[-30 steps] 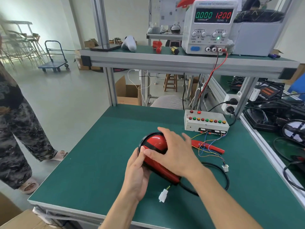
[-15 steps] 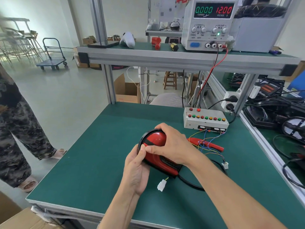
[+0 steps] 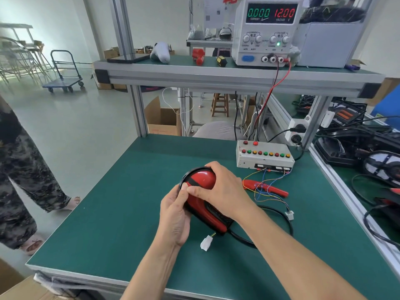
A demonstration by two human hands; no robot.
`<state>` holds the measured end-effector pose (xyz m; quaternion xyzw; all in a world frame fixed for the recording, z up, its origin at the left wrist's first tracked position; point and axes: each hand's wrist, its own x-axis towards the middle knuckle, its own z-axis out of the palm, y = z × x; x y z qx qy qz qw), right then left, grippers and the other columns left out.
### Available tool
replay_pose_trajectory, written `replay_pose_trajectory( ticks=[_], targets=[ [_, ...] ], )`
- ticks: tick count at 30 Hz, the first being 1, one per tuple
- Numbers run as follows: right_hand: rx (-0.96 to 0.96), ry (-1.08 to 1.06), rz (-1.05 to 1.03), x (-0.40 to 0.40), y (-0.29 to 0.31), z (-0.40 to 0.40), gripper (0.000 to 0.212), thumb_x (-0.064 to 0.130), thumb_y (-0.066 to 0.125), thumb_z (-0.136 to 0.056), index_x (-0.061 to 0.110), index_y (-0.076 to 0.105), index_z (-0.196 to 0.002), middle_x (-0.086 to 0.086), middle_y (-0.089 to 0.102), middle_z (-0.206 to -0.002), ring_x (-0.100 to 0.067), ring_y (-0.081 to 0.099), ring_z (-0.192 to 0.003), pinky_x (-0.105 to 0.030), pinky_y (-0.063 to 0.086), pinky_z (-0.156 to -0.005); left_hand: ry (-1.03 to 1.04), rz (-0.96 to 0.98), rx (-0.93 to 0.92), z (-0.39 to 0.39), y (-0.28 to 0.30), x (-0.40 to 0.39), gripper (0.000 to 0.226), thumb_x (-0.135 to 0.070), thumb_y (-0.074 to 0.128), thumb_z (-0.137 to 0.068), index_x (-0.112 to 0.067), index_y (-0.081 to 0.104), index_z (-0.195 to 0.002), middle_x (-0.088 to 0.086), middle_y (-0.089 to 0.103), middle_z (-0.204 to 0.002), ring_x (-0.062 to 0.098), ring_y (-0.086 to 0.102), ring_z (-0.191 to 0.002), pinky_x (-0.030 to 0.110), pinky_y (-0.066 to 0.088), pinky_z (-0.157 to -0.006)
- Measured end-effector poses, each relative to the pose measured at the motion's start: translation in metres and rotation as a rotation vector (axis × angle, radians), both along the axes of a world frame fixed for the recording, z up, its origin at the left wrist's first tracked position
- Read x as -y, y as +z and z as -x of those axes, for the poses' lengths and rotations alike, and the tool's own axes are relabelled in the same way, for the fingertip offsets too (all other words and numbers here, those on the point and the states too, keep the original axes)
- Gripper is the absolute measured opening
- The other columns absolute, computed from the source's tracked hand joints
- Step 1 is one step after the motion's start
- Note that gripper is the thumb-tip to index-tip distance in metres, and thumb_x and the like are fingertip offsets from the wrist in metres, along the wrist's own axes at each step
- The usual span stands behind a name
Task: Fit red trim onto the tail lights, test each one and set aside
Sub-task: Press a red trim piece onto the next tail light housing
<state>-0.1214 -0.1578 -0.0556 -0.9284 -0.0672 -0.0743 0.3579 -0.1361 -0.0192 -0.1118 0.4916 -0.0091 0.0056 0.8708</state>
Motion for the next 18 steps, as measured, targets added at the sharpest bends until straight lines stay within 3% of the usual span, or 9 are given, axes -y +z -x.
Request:
replay_pose_trajectory(
  ticks=[6,10,15,18],
  targets=[
    [-0.085,0.05,0.096,0.005,0.002,-0.01,0.076,0.088,0.061,-0.068,0.034,0.047,-0.12,0.013,0.06,-0.118,-0.015,0.057,-0.107,-0.046,0.045,-0.099,-0.018,-0.089,0.031,0.002,0.0,0.0,0.049,-0.039,0.048,-0.1,0.001,0.064,-0.125,0.02,0.068,-0.128,0.028,0.062,-0.12,0.043,0.045,-0.111],
    [-0.207,0.142,0.069,0.015,0.003,-0.018,0.092,0.084,0.071,-0.056,0.037,0.044,-0.13,0.013,0.061,-0.122,-0.014,0.061,-0.109,-0.042,0.052,-0.099,-0.118,-0.066,0.034,0.002,-0.004,-0.007,0.047,-0.034,0.046,-0.108,0.005,0.057,-0.133,0.022,0.064,-0.133,0.036,0.057,-0.131,0.046,0.043,-0.114],
    [-0.201,0.113,-0.047,0.025,-0.007,-0.024,0.08,0.079,0.073,-0.065,0.037,0.046,-0.128,0.017,0.063,-0.118,-0.006,0.064,-0.103,-0.036,0.054,-0.096,-0.211,-0.079,0.094,0.001,-0.009,-0.007,0.048,-0.02,0.059,-0.097,-0.01,0.048,-0.143,0.015,0.061,-0.14,0.028,0.059,-0.128,0.042,0.052,-0.105],
    [-0.206,0.097,-0.112,0.025,-0.014,-0.025,0.071,0.074,0.073,-0.071,0.034,0.049,-0.124,0.019,0.063,-0.112,-0.001,0.064,-0.1,-0.035,0.055,-0.095,-0.139,-0.229,0.088,0.002,-0.016,0.002,0.043,-0.028,0.065,-0.095,-0.017,0.054,-0.135,0.009,0.068,-0.131,0.029,0.063,-0.125,0.057,0.049,-0.107]
  ],
)
